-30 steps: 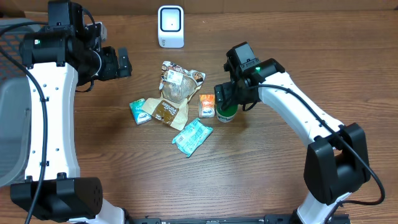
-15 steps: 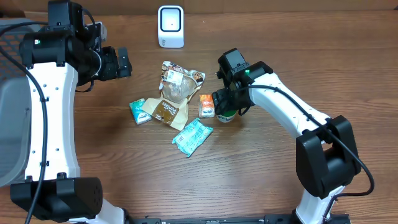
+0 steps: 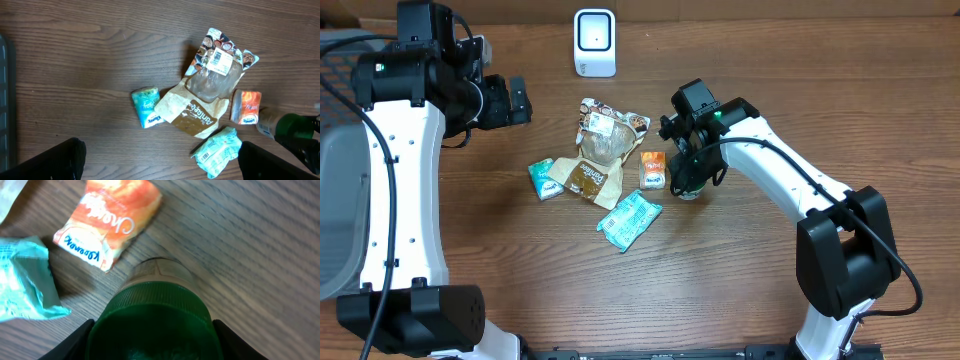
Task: Scan the item barcode
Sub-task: 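Lift the jar and swing it toward the scanner face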
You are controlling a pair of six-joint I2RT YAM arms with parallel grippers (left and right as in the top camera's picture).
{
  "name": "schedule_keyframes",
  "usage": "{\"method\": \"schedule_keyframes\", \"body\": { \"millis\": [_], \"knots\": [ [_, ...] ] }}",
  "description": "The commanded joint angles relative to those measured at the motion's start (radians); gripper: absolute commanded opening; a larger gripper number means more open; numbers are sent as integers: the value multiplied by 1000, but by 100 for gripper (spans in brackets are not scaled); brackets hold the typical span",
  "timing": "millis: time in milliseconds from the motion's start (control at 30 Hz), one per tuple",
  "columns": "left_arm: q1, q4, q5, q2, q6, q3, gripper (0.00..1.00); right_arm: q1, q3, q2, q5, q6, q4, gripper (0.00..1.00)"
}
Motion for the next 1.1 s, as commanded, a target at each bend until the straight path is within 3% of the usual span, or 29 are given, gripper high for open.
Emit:
{"method": "schedule_keyframes", "body": {
  "millis": [0,200,433,667,800,1067],
  "knots": [
    [-1,4,10,-10,8,20,100,-4,11,-3,14,-150,-8,44],
    [-1,4,10,-10,8,20,99,-3,11,-3,-2,-189,-2,44],
    [-1,4,10,-10,8,20,100,-13,11,-3,-4,-4,-2,43],
    [-1,4,10,-10,8,20,99,-24,18,-5,-10,123,-14,22],
    [-1,4,11,-10,8,20,100,-24,87,-22,-103,127,-83,13],
    [-5,4,11,-10,8,20,99,-62,303,-78,-407,126,-222,13]
  ]
}}
